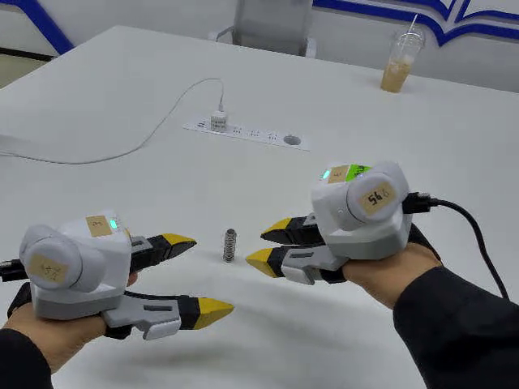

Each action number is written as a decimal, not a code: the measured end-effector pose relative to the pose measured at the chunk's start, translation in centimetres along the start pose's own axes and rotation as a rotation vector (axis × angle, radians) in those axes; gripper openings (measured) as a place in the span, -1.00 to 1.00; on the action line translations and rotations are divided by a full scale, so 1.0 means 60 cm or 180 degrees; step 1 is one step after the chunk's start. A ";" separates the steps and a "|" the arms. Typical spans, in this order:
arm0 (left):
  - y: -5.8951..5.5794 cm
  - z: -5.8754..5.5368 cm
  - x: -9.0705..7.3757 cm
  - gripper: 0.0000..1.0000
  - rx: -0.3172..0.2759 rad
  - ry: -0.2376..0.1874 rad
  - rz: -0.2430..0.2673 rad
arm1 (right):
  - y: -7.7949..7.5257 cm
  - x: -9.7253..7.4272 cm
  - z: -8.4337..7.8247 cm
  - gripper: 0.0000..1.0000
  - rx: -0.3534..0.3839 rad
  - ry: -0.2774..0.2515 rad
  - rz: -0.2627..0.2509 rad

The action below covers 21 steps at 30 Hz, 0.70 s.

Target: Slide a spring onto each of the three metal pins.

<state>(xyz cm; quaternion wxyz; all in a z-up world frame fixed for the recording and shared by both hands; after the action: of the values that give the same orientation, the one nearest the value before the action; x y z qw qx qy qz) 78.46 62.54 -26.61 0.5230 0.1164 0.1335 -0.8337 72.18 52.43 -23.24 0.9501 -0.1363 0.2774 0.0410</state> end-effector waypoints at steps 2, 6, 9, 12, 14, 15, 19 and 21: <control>-0.001 0.000 0.000 0.33 0.0002 0.0007 0.0002 | -0.001 -0.011 -0.005 -0.52 0.0038 -0.0010 -0.0017; -0.003 0.001 0.000 0.35 0.0002 0.0010 -0.0005 | -0.002 -0.029 -0.017 -0.52 0.0082 -0.0011 -0.0047; -0.004 0.002 0.000 0.37 0.0009 0.0016 -0.0008 | -0.007 -0.044 -0.030 -0.51 0.0113 0.0006 -0.0092; -0.005 0.002 0.000 0.38 0.0007 0.0021 -0.0009 | -0.011 -0.057 -0.040 -0.50 0.0157 0.0015 -0.0127; -0.005 0.002 -0.001 0.39 0.0008 0.0023 -0.0009 | -0.014 -0.065 -0.046 -0.50 0.0174 0.0014 -0.0158; -0.005 0.002 -0.001 0.39 0.0009 0.0024 -0.0008 | -0.016 -0.071 -0.050 -0.49 0.0189 0.0015 -0.0178; -0.005 0.003 -0.002 0.40 0.0010 0.0027 -0.0005 | -0.025 -0.089 -0.065 -0.47 0.0235 0.0011 -0.0260; -0.005 0.004 -0.003 0.41 0.0010 0.0029 -0.0005 | -0.032 -0.099 -0.074 -0.45 0.0268 -0.0001 -0.0305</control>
<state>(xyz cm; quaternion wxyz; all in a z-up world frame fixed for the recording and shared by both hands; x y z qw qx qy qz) 78.24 62.75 -26.30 0.5215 0.1210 0.1346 -0.8338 65.17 49.35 -23.21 0.9560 -0.1093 0.2719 -0.0161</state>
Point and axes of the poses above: the centre of the closed fingertips' face, and the gripper's own axes: x roughly forward along the fingers, y roughly to its left, z roughly out of its top, the point moved 5 cm from there along -x, roughly backward along the fingers, and after that the axes turned 15 degrees about -z, right-handed, at the moved point
